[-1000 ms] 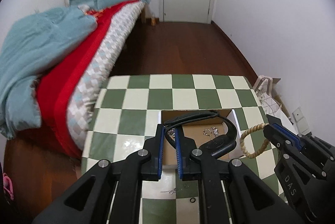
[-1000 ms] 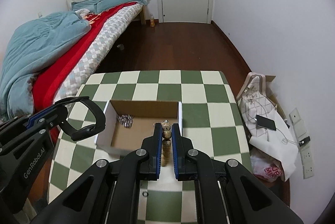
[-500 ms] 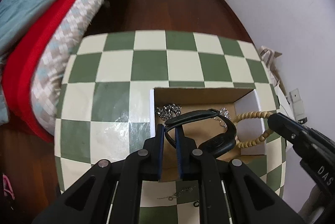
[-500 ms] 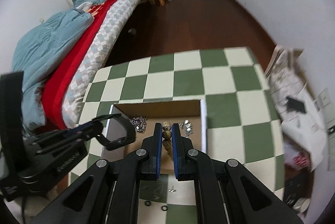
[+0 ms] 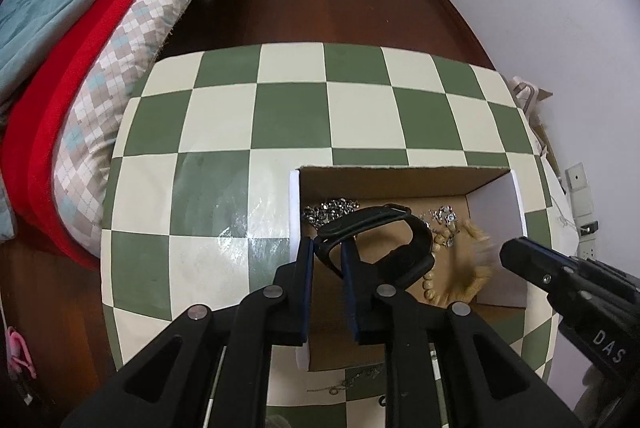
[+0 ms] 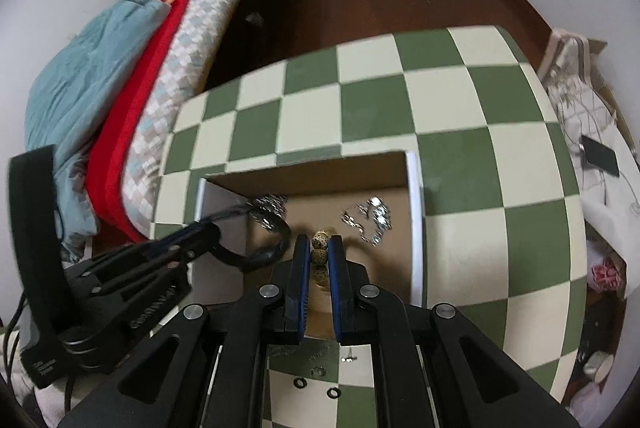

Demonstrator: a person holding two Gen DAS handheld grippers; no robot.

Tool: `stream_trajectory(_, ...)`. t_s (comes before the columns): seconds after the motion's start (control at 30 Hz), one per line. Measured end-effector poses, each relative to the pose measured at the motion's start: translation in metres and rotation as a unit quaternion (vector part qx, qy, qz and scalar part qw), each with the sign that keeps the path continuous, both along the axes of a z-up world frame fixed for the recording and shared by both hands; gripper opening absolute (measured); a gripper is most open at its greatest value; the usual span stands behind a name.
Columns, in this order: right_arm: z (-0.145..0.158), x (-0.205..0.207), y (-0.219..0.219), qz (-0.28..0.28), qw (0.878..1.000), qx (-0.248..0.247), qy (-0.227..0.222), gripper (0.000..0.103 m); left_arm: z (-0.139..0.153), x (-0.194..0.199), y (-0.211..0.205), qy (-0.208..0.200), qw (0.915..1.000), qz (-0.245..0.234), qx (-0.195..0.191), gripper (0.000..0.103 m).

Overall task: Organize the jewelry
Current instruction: 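Carry the watch band and bead bracelet over the white box, then open both grippers to drop the watch band and beads into the box, then move both grippers back toward the small rings beside the box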

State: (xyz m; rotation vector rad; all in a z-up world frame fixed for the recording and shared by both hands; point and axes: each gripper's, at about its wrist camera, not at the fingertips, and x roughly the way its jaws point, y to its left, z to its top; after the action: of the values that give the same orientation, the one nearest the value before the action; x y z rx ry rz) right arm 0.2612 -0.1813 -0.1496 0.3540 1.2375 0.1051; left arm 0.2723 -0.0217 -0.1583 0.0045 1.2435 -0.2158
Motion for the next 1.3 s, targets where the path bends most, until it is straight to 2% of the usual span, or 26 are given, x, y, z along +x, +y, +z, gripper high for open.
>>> stream_trajectory(0.03,0.001,-0.001,0.0,-0.001,1.0,-0.006,0.0,0.011,0.002,0.0,0.001,-0.004,1.0,0.002,0.0,0.016)
stream_trajectory(0.07,0.002,-0.001,-0.001,-0.003,1.0,-0.014,0.001,0.017,0.004,0.0,0.001,-0.01,0.9999,0.007,0.005,0.024)
stream_trajectory(0.1,0.003,-0.003,-0.003,-0.006,1.0,-0.02,0.001,0.033,0.007,0.0,0.002,-0.017,0.9997,0.011,0.013,0.032)
stream_trajectory(0.13,0.005,-0.004,-0.004,-0.009,1.0,-0.022,-0.002,0.049,0.008,0.0,0.003,-0.02,0.9996,0.013,0.016,0.059)
stream_trajectory(0.17,0.007,-0.005,-0.006,-0.011,1.0,-0.024,-0.006,0.054,0.011,0.0,0.005,-0.024,0.9994,0.017,0.018,0.08)
stream_trajectory(0.2,0.01,-0.007,-0.007,-0.015,0.999,-0.027,-0.01,0.056,0.012,0.001,0.006,-0.027,0.9993,0.02,0.018,0.086)
stream_trajectory(0.3,0.019,-0.009,-0.01,-0.021,0.999,-0.033,-0.017,0.056,0.019,0.001,0.013,-0.035,0.9986,0.034,0.018,0.087)
stream_trajectory(0.37,0.025,-0.012,-0.01,-0.023,0.998,-0.055,-0.023,0.056,0.023,-0.002,0.018,-0.043,0.9976,0.042,0.035,0.1)
stream_trajectory(0.4,0.028,-0.013,-0.008,-0.022,0.997,-0.073,-0.024,0.059,0.025,-0.005,0.021,-0.053,0.9967,0.045,0.043,0.102)
stream_trajectory(0.47,0.031,-0.016,-0.004,-0.019,0.993,-0.116,-0.027,0.08,0.028,-0.01,0.025,-0.065,0.9951,0.05,0.054,0.102)
stream_trajectory(0.5,0.031,-0.018,-0.003,-0.019,0.991,-0.131,-0.028,0.095,0.03,-0.014,0.028,-0.074,0.9939,0.055,0.061,0.103)
stream_trajectory(0.53,0.03,-0.02,-0.001,-0.017,0.989,-0.145,-0.028,0.098,0.03,-0.017,0.03,-0.078,0.9932,0.057,0.065,0.103)
stream_trajectory(0.7,0.017,-0.03,0.006,-0.01,0.983,-0.181,-0.02,0.103,0.029,-0.036,0.036,-0.099,0.9883,0.066,0.095,0.103)
stream_trajectory(0.83,0.012,-0.042,0.01,-0.012,0.98,-0.194,-0.028,0.103,0.029,-0.051,0.037,-0.111,0.9862,0.07,0.101,0.103)
stream_trajectory(1.1,0.021,-0.069,0.016,-0.023,0.977,-0.205,-0.057,0.103,0.039,-0.082,0.036,-0.124,0.9869,0.065,0.08,0.103)
stream_trajectory(1.3,0.043,-0.097,0.016,-0.034,0.97,-0.221,-0.095,0.103,0.058,-0.106,0.036,-0.152,0.9843,0.064,0.063,0.103)
